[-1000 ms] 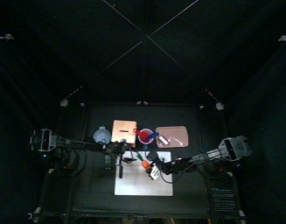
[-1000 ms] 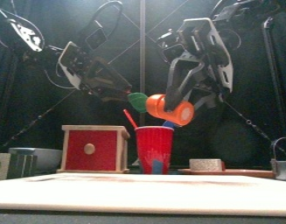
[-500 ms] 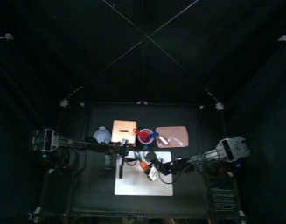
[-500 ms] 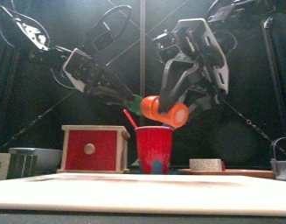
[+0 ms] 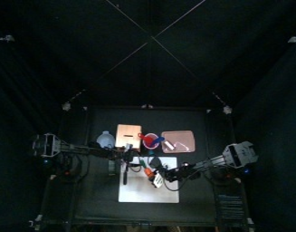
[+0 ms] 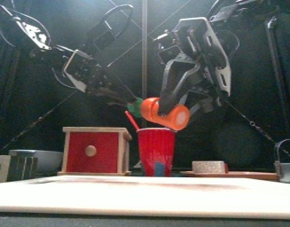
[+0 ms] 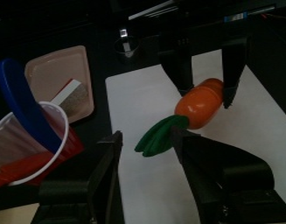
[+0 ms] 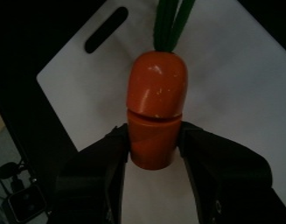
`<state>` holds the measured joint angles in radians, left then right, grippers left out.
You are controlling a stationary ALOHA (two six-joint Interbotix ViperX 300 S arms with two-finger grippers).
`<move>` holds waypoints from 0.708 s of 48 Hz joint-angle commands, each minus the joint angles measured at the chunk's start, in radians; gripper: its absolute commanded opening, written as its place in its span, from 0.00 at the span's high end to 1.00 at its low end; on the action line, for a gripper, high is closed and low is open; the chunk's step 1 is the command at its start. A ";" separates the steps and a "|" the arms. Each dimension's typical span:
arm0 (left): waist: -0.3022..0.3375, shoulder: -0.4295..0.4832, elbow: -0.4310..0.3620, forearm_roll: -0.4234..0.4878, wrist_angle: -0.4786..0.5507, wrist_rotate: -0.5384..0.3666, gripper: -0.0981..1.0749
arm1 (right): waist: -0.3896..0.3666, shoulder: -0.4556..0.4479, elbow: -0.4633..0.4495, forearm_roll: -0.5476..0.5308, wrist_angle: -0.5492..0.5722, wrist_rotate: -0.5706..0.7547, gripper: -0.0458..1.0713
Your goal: Grasp carrot with both arms
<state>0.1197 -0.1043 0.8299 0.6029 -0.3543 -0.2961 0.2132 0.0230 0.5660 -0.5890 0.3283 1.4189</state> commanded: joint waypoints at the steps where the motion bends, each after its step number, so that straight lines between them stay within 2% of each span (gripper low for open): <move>1: -0.011 -0.011 -0.009 0.002 -0.005 0.002 0.19 | 0.000 -0.015 -0.025 -0.005 -0.006 -0.002 0.52; 11: -0.048 -0.003 -0.008 -0.003 -0.008 -0.008 0.20 | -0.005 -0.015 -0.025 -0.011 -0.006 -0.002 0.52; 34: -0.051 0.060 -0.014 -0.017 -0.063 -0.008 0.21 | -0.008 -0.015 -0.028 -0.017 -0.006 -0.002 0.52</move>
<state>0.0706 -0.0476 0.8314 0.5875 -0.4080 -0.3053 0.2086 0.0230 0.5660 -0.6029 0.3267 1.4205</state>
